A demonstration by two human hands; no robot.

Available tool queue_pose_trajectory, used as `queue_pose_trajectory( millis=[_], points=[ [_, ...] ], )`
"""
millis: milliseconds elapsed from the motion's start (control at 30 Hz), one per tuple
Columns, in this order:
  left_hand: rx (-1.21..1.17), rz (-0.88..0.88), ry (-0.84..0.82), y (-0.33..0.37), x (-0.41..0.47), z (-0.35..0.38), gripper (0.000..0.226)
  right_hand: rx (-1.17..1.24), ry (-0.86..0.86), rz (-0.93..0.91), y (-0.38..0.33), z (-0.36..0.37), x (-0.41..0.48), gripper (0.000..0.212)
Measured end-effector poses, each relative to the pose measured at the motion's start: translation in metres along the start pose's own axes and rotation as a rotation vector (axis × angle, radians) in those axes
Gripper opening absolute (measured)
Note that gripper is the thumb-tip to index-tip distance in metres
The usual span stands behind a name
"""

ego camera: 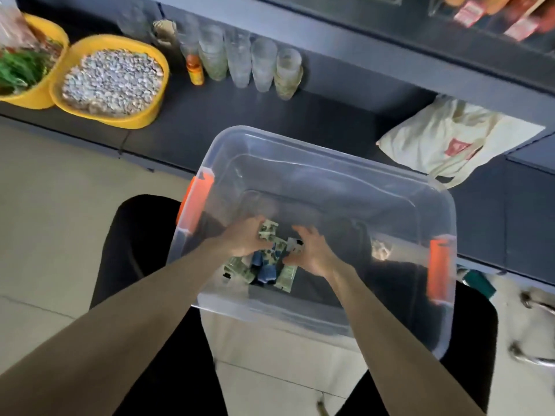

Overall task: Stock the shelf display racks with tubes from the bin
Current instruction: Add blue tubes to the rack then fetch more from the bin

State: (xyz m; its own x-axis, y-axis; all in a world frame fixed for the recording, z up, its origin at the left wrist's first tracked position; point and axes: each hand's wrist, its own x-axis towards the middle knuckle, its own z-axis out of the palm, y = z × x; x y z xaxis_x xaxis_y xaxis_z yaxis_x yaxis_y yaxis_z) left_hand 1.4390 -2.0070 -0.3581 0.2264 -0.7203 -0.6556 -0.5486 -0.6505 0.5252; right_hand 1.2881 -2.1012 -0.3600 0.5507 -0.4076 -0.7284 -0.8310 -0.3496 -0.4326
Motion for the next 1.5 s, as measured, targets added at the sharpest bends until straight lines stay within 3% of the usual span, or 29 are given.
queue_pose_trajectory(
  millis=[100,267,467,600,700,800,933,1033,1133,1267,1367,1500],
  points=[
    [-0.032,-0.004,-0.038,-0.001,0.009,0.014,0.062,0.003,-0.016,0.02,0.009,0.013,0.007,0.076],
    [-0.016,-0.053,-0.042,0.001,0.014,0.021,0.065,0.046,-0.004,0.098,0.025,0.01,0.012,0.036],
    [-0.064,-0.091,-0.05,-0.002,0.012,0.017,0.07,0.211,-0.153,0.138,0.03,-0.003,0.001,0.026],
    [-0.155,-0.05,-0.014,0.008,0.004,0.002,0.049,0.101,-0.25,0.109,0.028,-0.014,-0.011,0.027],
    [-0.162,-0.007,0.019,0.014,-0.006,-0.019,0.033,0.376,-0.174,0.125,0.021,-0.028,-0.025,0.028],
    [-0.22,0.056,0.085,0.02,-0.018,-0.044,0.036,0.703,-0.136,0.073,0.006,-0.049,-0.045,0.028],
    [-0.367,0.139,0.266,0.037,-0.04,-0.083,0.044,0.733,-0.092,-0.106,-0.027,-0.075,-0.07,0.024],
    [-0.51,0.234,0.326,0.052,-0.064,-0.113,0.028,0.728,0.063,-0.223,-0.054,-0.09,-0.085,0.017],
    [-0.582,0.31,0.406,0.062,-0.09,-0.139,0.018,0.742,0.197,-0.305,-0.08,-0.101,-0.098,0.025],
    [-0.615,0.403,0.469,0.072,-0.118,-0.167,0.018,0.677,0.345,-0.415,-0.112,-0.119,-0.112,0.022],
    [-0.61,0.452,0.483,0.077,-0.131,-0.187,0.02,0.583,0.425,-0.389,-0.132,-0.136,-0.121,0.038],
    [-0.557,0.485,0.52,0.087,-0.14,-0.221,0.016,0.655,0.431,-0.463,-0.158,-0.164,-0.128,0.02]
  ],
)
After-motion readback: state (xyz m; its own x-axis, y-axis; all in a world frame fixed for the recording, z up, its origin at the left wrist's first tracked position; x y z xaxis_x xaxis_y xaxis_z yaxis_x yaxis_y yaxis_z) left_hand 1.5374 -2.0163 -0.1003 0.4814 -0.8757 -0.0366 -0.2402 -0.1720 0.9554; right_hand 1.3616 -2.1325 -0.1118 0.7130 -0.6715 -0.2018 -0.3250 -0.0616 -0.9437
